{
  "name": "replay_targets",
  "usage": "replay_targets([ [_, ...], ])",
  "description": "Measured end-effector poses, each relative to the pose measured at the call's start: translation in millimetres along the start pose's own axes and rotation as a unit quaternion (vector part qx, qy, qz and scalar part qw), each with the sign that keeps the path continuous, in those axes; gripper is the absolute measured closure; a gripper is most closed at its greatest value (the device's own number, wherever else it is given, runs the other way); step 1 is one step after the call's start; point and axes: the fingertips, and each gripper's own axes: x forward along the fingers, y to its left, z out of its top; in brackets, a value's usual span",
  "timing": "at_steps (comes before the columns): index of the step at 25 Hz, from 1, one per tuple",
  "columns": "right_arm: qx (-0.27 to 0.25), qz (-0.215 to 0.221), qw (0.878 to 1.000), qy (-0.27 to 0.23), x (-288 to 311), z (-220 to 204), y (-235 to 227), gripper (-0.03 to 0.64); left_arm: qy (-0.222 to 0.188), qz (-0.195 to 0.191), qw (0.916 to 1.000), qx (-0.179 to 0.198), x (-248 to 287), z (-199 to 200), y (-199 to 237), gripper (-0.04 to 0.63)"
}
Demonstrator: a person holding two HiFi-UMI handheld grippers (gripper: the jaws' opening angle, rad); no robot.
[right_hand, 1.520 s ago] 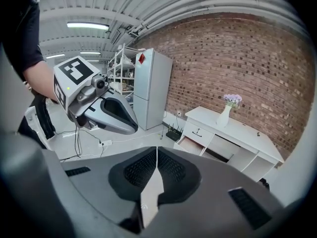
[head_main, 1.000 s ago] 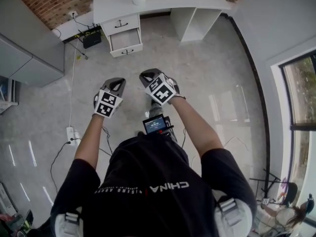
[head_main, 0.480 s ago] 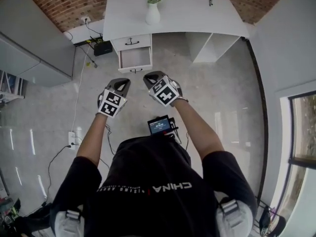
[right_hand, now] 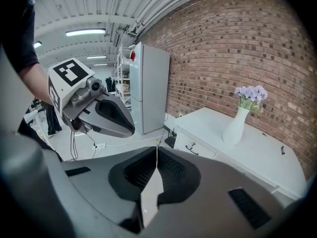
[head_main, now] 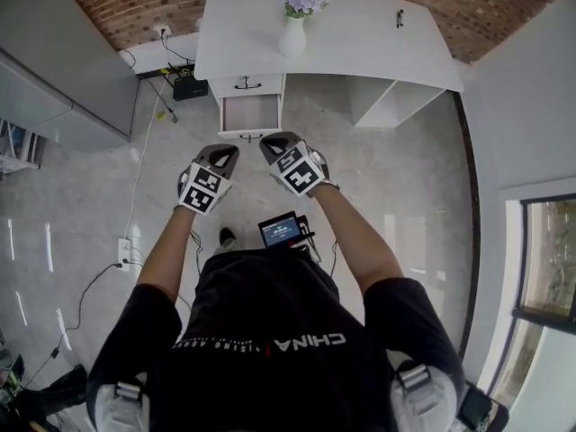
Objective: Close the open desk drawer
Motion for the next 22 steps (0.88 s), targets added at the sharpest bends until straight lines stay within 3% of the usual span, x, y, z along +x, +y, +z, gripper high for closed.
replay_targets([
  [8,0.01,-0.018,1.0,-0.008,26.1,37.6,-6.5,0.601,-0.011,-0.003,0.9998,0.015,-7.5,2.8,42.9,0.583],
  [22,0.021,-0.026,0.999,0.001,38.0,36.8,-19.0,0.601,-0.003,-0.02,0.9994,0.028,1.9,-3.5,59.1,0.583],
])
